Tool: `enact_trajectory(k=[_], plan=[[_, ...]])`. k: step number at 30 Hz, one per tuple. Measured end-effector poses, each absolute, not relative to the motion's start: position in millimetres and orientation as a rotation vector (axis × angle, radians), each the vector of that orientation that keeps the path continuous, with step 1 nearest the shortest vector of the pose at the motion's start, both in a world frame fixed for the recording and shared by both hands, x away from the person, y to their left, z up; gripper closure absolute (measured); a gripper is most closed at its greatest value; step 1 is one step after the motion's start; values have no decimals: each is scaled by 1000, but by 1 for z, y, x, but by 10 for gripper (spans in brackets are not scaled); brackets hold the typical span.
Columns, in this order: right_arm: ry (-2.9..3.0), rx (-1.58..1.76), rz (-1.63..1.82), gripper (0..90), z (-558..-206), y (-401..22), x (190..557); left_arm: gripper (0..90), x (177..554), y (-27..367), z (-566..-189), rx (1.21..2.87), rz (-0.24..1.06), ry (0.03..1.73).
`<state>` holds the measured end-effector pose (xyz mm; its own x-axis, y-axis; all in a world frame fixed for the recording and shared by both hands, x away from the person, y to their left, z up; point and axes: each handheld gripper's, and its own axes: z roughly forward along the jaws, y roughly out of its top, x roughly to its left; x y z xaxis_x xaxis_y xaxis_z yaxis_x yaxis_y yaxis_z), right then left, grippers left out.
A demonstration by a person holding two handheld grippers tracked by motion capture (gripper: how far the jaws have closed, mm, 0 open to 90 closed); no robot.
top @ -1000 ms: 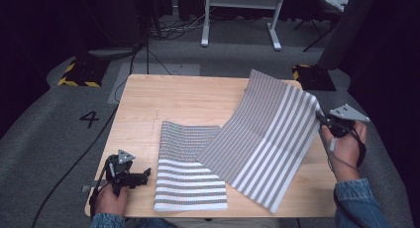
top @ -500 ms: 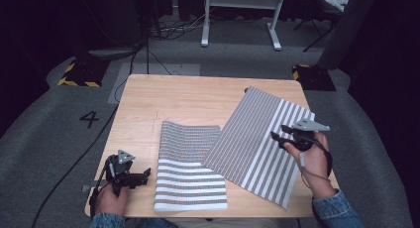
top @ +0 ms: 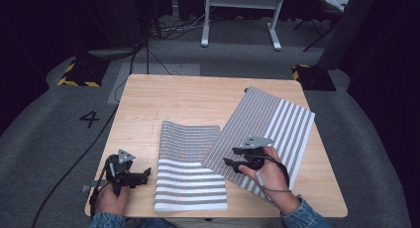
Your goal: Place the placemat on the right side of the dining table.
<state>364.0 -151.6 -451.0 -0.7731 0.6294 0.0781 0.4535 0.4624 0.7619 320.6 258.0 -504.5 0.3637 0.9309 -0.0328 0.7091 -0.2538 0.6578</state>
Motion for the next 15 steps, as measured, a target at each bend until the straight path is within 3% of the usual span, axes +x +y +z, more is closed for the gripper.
enact_trajectory(k=[9,15], plan=[[2582,902,1086,373,-483,-103,369,0,321,258,-505,2044,493,1415],[2561,864,1028,425,-491,-99,369,0,321,258,-505,2044,493,1414]])
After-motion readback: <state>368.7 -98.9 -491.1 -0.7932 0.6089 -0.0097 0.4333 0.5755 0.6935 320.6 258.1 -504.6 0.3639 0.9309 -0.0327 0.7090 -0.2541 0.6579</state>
